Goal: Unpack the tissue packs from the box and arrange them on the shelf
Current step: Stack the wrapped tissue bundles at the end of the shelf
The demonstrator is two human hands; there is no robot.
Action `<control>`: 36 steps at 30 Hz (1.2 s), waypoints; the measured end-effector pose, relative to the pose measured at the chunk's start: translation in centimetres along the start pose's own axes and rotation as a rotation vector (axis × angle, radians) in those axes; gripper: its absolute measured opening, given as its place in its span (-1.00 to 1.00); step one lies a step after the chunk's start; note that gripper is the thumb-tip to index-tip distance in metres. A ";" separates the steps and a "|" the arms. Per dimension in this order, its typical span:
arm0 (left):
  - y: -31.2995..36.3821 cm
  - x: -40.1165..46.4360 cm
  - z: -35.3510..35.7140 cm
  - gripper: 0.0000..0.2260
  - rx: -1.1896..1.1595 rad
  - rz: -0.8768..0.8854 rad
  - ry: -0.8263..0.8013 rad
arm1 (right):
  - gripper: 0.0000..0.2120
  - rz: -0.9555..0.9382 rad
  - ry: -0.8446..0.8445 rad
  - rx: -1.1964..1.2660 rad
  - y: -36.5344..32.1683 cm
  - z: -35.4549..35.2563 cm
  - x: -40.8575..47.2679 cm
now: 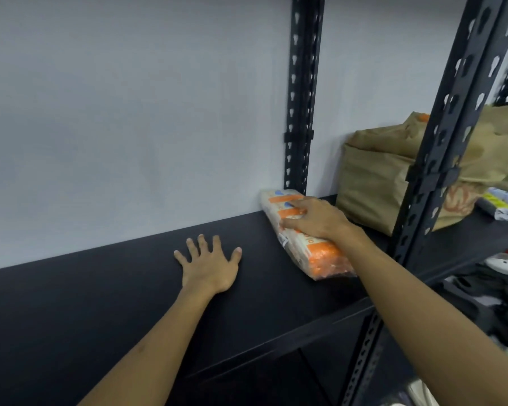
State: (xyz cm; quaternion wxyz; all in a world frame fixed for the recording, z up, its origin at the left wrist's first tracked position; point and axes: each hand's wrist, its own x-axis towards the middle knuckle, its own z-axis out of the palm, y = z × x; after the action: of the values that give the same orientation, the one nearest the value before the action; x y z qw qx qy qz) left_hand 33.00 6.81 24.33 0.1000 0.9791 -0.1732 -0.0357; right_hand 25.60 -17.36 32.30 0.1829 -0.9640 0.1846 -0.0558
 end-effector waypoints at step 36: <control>-1.5 -5.8 -1.5 -0.49 -0.071 0.228 0.202 | -0.37 -0.189 0.200 -0.500 -5.1 2.7 -1.4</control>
State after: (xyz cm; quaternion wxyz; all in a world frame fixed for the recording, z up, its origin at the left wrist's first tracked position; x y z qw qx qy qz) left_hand 28.23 10.44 25.73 0.1547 0.9477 -0.2708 0.0683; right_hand 26.53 -11.54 31.60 -0.0855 -0.9819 0.1189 -0.1200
